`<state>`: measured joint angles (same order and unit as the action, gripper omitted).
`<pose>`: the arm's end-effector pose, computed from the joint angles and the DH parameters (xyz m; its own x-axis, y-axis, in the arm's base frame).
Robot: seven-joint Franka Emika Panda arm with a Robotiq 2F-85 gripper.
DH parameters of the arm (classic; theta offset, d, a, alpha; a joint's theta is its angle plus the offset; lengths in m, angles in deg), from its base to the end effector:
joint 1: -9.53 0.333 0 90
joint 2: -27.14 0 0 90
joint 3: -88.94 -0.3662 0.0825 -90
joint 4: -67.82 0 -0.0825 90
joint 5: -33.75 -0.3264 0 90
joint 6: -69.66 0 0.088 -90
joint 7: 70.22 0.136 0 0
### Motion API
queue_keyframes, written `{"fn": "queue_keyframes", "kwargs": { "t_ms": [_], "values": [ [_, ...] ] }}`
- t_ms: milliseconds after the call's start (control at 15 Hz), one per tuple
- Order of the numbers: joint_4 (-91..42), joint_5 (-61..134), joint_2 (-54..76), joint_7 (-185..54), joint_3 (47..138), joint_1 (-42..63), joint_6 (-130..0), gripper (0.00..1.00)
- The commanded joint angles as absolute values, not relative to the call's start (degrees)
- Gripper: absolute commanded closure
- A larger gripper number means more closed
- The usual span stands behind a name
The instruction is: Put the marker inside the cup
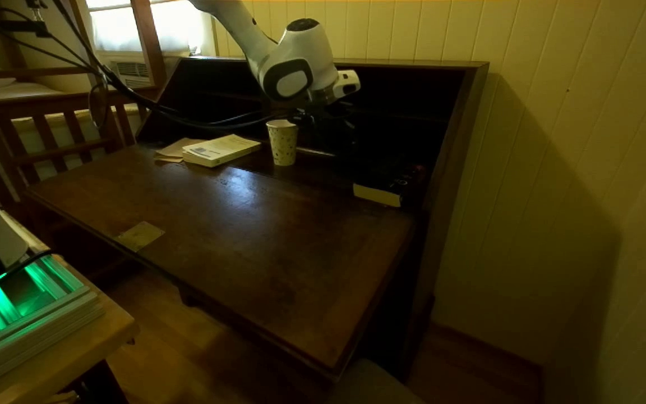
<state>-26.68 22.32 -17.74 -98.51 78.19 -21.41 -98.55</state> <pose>0.6734 -0.2930 0.2683 0.8483 -0.1170 0.5164 -0.1275 -0.9917 -0.0153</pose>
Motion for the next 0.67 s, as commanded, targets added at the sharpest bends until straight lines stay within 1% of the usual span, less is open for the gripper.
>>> {"fn": "queue_keyframes", "kwargs": {
  "t_ms": [0,333,600],
  "values": [
    [-24.9,24.6,-18.9,-96.7,79.0,-21.1,-97.9,1.00],
    [-25.5,25.0,-18.0,-96.1,79.5,-21.0,-95.8,1.00],
    [-28.0,24.6,-16.3,-95.2,79.8,-20.4,-97.1,1.00]
  ]
}}
